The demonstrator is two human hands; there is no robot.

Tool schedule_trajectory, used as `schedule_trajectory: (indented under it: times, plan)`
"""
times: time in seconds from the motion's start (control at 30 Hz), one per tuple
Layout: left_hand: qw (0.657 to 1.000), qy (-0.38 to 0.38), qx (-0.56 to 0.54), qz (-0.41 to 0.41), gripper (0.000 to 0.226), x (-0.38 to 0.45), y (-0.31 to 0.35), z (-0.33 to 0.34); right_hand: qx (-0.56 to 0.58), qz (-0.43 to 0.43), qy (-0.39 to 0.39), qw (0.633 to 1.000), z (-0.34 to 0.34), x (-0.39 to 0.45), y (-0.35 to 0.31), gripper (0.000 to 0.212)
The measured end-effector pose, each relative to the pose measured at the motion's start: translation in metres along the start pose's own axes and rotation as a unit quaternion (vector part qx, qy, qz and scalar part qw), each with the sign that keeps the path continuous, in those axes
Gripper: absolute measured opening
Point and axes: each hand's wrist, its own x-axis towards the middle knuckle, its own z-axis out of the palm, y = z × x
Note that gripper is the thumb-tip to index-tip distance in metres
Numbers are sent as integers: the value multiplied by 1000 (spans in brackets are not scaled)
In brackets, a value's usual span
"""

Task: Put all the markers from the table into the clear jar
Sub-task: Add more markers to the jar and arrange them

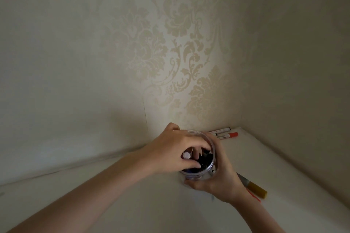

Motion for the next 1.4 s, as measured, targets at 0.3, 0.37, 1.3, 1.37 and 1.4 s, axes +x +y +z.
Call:
schedule_trajectory:
  times: [0.3, 0.37, 1.3, 1.37, 1.4]
  plan:
    - [990, -44, 134, -25, 22, 17, 6, 3, 30, 16, 2, 999, -3, 3, 4, 104]
    - [987, -55, 144, -37, 24, 22, 11, 4, 31, 17, 9, 999, -2, 4, 5, 104]
    - [964, 21, 267, 2, 4, 6, 44, 11, 23, 3, 71, 997, 13, -20, -8, 106]
    - [963, 31, 266, -13, 5, 5, 44, 12, 21, 3, 69, 997, 15, -20, -11, 104]
    - [964, 36, 261, -23, 9, 3, 42, 13, 17, 1, 69, 997, 16, -19, -12, 103]
